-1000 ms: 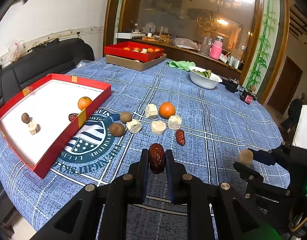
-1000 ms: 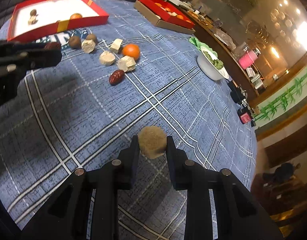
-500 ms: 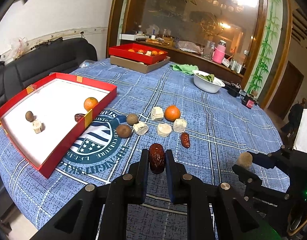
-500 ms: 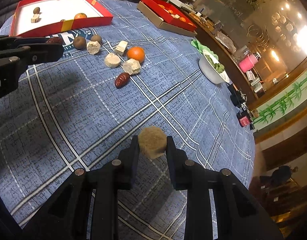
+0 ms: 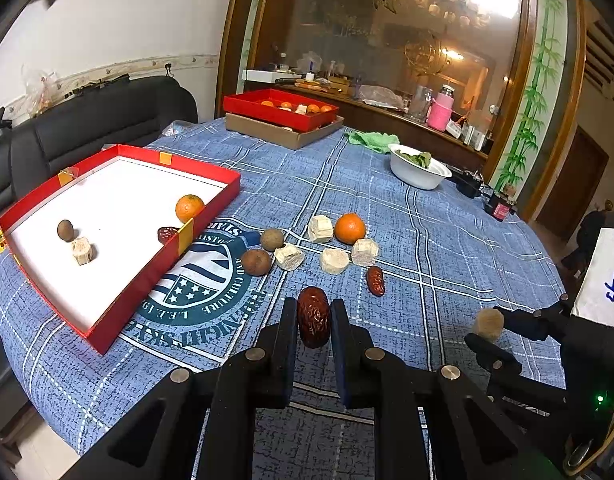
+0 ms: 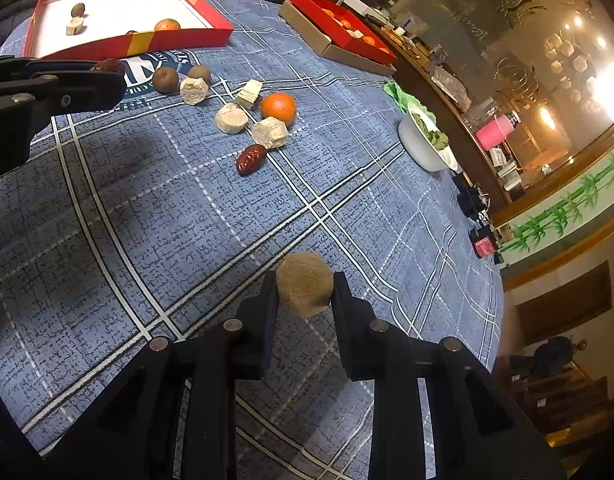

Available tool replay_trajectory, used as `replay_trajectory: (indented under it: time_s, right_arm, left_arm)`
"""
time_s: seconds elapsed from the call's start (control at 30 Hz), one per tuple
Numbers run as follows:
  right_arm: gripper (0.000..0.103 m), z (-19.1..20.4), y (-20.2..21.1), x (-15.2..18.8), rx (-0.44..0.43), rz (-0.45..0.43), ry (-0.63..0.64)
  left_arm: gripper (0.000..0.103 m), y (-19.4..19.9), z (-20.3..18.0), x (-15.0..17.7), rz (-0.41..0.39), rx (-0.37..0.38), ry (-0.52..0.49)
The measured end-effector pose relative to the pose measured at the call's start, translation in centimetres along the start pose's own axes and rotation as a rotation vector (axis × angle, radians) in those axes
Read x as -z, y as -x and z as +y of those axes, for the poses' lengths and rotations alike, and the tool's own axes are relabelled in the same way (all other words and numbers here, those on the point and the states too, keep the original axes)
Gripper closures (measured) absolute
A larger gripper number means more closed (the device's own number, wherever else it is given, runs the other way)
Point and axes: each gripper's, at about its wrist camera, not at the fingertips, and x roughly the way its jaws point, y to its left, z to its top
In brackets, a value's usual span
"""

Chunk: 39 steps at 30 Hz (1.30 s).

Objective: Organize fruits
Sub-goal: 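Lift the beige cube with the right tool while the left tool holds the red date, then carry the cube and date over the red tray and open both tools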

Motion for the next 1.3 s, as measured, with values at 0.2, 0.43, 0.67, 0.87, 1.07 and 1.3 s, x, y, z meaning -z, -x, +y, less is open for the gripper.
replay_trajectory:
  time_s: [0.2,0.43,0.67,0.87,1.07,1.3]
  right_arm:
    - [0.078,-0.08,0.21,-0.02,-0.001,-0.007,0.002]
    - [0.078,-0.12,0.31,-0.19,-0.003,-0.018,-0.021]
    - [0.078,-0.07,0.15,-0.29,-0.015,-0.022,-0.032]
    - [0.078,-0.08,0.11,-0.37,-0.022,-0.027,-0.037]
    - [0.078,-0.08,0.14,-0.41,-0.022,-0.028,-0.039]
    - [0.078,-0.20,0.16,-0.83,-0.028,-0.038,-0.048]
  left_arm:
    - [0.088,0.19,0.15,-0.03,-0.003,-0.003,0.004]
    - [0.088,0.36,0.17,-0.05,-0.007,-0.005,0.002]
    - [0.088,0.44,0.13,-0.09,-0.007,-0.009,0.001]
    - [0.088,0.43,0.12,-0.09,-0.005,-0.010,0.001]
    - [0.088,0.36,0.14,-0.14,-0.008,-0.013,0.001]
    - [0.088,0.55,0.33,-0.45,-0.018,-0.022,0.002]
